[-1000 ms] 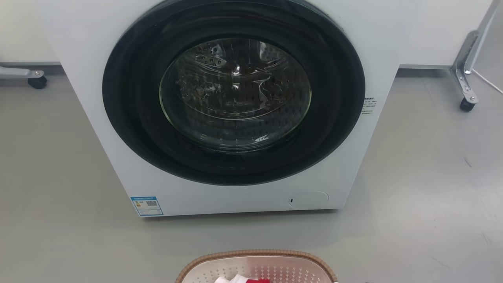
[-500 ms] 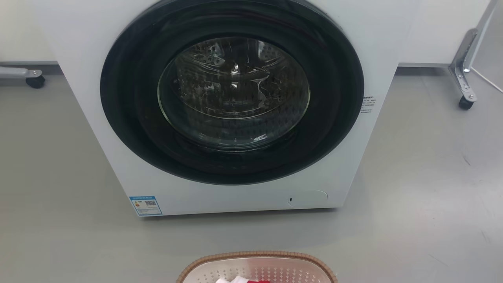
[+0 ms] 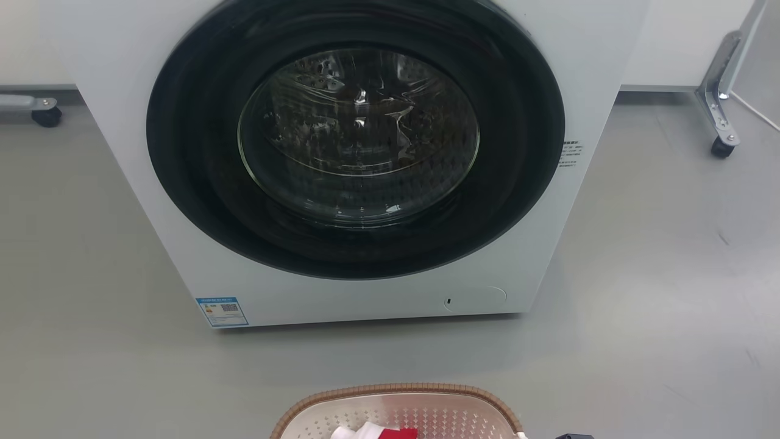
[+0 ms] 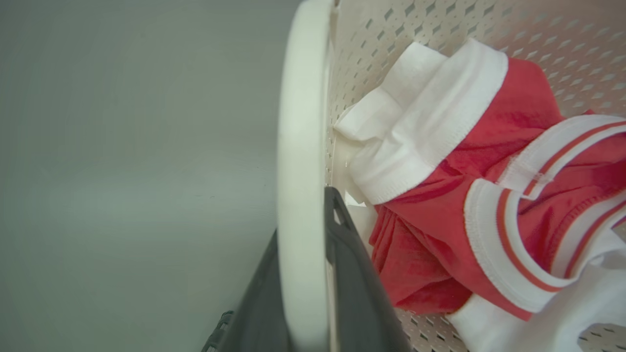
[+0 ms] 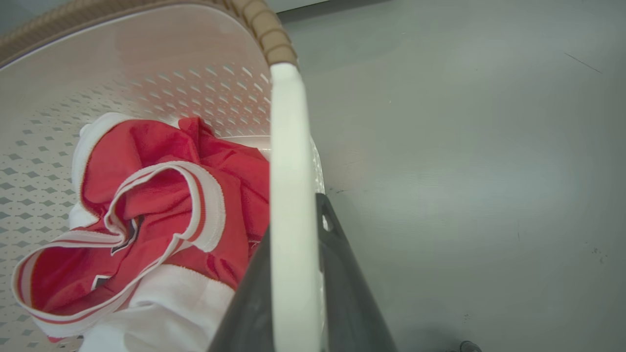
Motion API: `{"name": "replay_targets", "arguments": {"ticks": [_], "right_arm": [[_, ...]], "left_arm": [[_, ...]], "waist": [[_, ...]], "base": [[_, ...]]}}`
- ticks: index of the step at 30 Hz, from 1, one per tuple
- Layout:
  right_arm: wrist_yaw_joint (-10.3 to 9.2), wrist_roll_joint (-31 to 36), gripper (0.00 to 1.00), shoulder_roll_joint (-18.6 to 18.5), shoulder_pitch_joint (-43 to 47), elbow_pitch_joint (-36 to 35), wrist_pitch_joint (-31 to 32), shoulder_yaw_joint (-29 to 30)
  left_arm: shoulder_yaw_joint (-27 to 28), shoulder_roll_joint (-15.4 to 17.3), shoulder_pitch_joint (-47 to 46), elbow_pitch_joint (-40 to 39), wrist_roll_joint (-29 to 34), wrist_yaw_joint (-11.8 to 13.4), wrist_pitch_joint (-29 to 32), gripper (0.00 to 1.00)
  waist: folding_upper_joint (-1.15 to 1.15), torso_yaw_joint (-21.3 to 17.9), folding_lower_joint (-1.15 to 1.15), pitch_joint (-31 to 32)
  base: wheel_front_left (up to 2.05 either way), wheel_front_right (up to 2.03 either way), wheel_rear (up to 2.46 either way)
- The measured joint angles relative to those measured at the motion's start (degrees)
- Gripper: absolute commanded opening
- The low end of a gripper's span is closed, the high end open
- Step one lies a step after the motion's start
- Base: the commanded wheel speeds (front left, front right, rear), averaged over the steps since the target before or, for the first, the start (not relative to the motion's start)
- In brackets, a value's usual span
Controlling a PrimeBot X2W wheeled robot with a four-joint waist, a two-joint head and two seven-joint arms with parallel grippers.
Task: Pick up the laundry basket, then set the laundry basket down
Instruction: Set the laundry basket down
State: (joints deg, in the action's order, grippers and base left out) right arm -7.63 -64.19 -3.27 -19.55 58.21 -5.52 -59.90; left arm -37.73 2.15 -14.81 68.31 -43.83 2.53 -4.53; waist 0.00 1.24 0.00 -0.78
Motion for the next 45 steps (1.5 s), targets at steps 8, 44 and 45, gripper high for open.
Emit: {"name": "replay_targets", "arguments": {"ticks": [8,44,45], "right_arm": [[0.01,0.09,0.0,0.05,-2.77,0.99,-0.69,-0.93],[0.05,5.91,0.0,-0.25,-30.91,4.94,-7.17,0.34],[0.05,5.98,0.0,-0.25,-31.36,5.04,-7.2,0.36]], "left_arm": [[0.19,-0.03,-2.31,-0.01,-0.05,0.32,-0.55,0.0],[2.55,1.09,-25.98,-3.1,0.64,2.09,-6.17,0.0],[2.56,1.12,-26.48,-3.12,0.64,2.11,-6.19,0.0]], "waist": [[0.0,0.01,0.0,-2.84],[0.01,1.37,0.01,-29.39],[0.01,1.45,0.01,-30.24]], "base": [[0.0,0.0,0.0],[0.0,0.0,0.0],[0.0,0.0,0.0]]}}
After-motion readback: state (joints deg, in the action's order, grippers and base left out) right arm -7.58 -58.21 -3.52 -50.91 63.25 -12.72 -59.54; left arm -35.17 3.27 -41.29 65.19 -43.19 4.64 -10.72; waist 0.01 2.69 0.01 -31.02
